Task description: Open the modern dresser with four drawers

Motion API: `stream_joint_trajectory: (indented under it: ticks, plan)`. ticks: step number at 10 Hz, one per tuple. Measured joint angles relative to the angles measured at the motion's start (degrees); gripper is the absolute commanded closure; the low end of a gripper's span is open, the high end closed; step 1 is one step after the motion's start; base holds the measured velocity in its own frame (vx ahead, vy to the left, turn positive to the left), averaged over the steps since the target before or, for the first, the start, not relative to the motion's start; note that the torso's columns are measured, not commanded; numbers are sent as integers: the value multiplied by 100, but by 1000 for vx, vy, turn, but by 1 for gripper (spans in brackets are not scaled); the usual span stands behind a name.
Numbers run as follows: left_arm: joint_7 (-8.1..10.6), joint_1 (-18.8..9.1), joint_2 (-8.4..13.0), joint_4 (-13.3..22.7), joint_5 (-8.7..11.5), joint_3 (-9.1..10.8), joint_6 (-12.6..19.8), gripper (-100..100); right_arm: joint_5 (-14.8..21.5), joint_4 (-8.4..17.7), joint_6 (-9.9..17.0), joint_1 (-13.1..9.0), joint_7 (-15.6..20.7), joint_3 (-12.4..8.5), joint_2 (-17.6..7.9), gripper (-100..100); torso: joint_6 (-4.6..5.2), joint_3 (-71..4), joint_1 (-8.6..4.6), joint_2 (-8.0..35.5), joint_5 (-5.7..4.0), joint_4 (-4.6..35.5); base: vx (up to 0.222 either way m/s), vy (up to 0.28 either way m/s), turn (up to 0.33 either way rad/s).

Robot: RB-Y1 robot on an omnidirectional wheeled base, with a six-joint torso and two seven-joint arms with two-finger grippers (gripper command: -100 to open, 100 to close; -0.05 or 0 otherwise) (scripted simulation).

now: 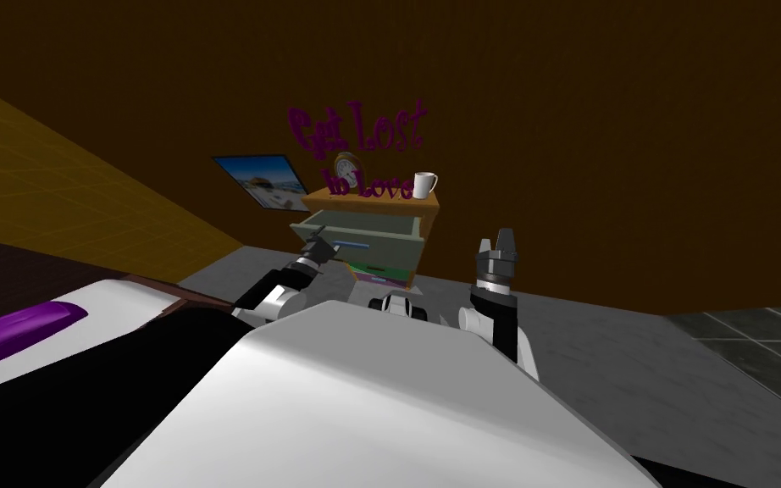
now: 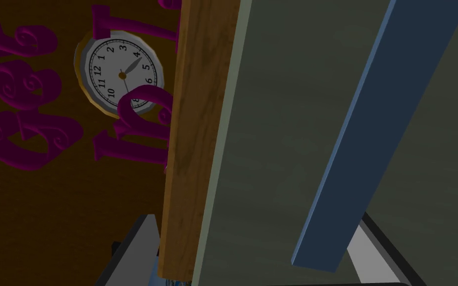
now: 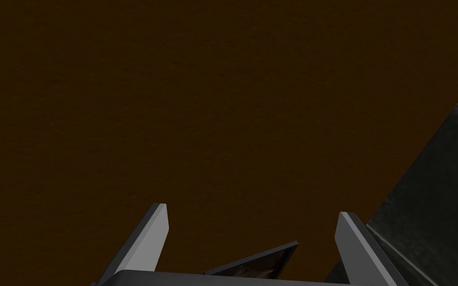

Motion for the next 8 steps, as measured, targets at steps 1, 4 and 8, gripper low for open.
stream_joint_trajectory:
  ticks: [1, 4, 8]
  plan:
    - [69, 12, 87, -46, 95, 119, 96, -100, 0, 0, 0, 0, 0, 0, 0, 0, -3, 1, -6, 8, -10, 11, 13, -37, 24]
    - [155, 41, 164, -88, 190, 250, 259, 0, 0, 0, 0, -1, 0, 0, 0, 0, 3, 1, -6, 4, -4, 3, 5, -4, 2]
    - [153, 57, 164, -64, 188, 243, 284, 0, 0, 0, 0, 0, 0, 0, 0, 0, 5, -12, 0, -23, 6, -14, 0, 0, 0]
